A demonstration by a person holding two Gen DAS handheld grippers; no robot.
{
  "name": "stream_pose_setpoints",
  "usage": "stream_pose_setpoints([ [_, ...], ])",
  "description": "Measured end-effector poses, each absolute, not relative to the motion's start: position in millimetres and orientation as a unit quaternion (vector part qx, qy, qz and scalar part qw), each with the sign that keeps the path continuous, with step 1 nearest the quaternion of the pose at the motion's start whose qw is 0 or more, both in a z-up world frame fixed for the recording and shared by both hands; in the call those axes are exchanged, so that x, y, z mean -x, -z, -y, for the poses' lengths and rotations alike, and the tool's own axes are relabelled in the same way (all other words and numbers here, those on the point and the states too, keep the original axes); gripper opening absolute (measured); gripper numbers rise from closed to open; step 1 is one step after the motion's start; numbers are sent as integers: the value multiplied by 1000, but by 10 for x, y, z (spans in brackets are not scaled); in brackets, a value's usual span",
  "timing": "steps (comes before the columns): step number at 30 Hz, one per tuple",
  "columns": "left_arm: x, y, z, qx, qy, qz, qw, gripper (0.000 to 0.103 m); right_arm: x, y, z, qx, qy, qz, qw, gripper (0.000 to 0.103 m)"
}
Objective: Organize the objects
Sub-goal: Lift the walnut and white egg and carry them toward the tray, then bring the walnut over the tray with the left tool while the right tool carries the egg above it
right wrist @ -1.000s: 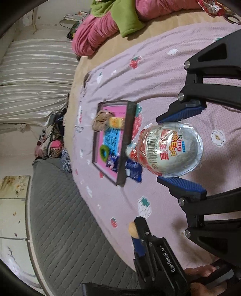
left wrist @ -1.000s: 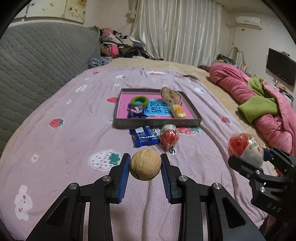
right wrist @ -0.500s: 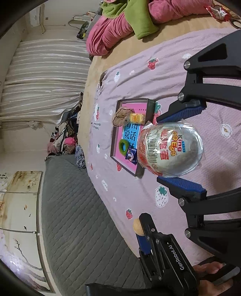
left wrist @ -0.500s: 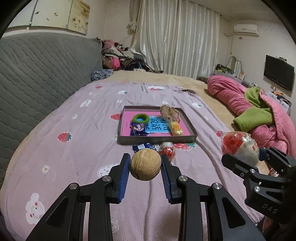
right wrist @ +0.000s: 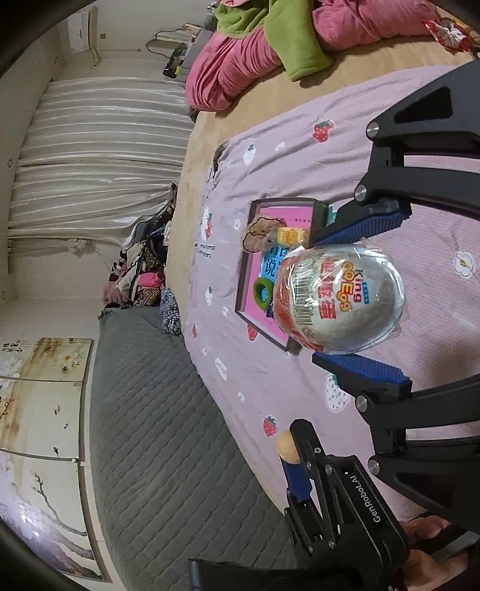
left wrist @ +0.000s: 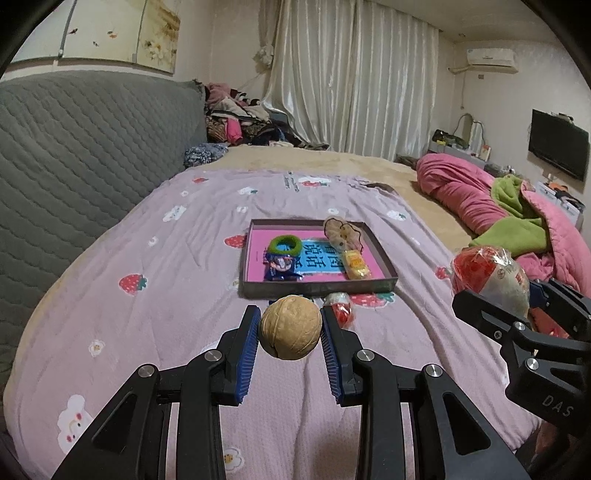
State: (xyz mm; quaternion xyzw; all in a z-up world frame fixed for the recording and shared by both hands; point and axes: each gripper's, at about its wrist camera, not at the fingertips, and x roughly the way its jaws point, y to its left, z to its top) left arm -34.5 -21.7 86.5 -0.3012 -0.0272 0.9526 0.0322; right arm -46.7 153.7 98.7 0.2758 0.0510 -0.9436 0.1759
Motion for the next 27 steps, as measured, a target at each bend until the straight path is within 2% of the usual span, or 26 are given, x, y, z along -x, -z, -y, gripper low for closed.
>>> stream_pose_setpoints([
  [27, 803, -996, 185, 297, -954, 18, 39, 33, 795, -1238, -1527, -263, 948, -66, 166, 57],
])
